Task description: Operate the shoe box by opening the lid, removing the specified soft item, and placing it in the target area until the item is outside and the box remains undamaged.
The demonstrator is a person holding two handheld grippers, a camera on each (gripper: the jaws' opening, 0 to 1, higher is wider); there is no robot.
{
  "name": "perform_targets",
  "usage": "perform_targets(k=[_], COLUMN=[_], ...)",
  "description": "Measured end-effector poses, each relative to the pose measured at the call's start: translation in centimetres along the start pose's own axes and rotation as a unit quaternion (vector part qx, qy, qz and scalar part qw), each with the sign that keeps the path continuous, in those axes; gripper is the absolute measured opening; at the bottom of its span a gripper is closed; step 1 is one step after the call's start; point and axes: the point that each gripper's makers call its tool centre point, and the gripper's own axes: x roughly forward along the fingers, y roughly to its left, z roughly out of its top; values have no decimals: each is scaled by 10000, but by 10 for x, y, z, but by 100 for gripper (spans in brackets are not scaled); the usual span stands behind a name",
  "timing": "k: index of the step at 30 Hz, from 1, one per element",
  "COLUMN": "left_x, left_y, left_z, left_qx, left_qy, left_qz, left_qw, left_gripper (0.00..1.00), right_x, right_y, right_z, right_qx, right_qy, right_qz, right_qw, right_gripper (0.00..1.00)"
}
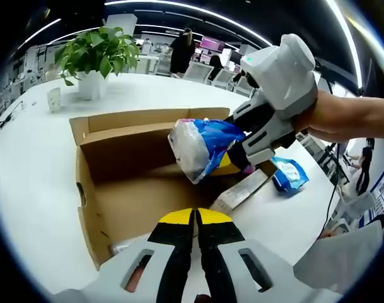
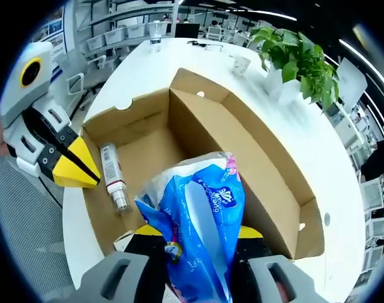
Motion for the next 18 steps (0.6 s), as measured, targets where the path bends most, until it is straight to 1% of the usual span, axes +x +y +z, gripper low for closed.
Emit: perform_targets(k=[10, 18], left_x=[1, 2], left_y=[-6, -9], left_z=[-1, -1], left_qx=[105, 155], left_qy=[28, 54], left_qz=[-74, -123], left_qw=[9999, 9998], left_gripper=[2, 2], right_x=[-28, -53], right_y=[-2, -1], right_z=[10, 14], right_qx=[82, 124], right_qy=[-334, -565], right_qz=[-201, -390], right_qw=[9992, 9976], right_gripper=[33, 33])
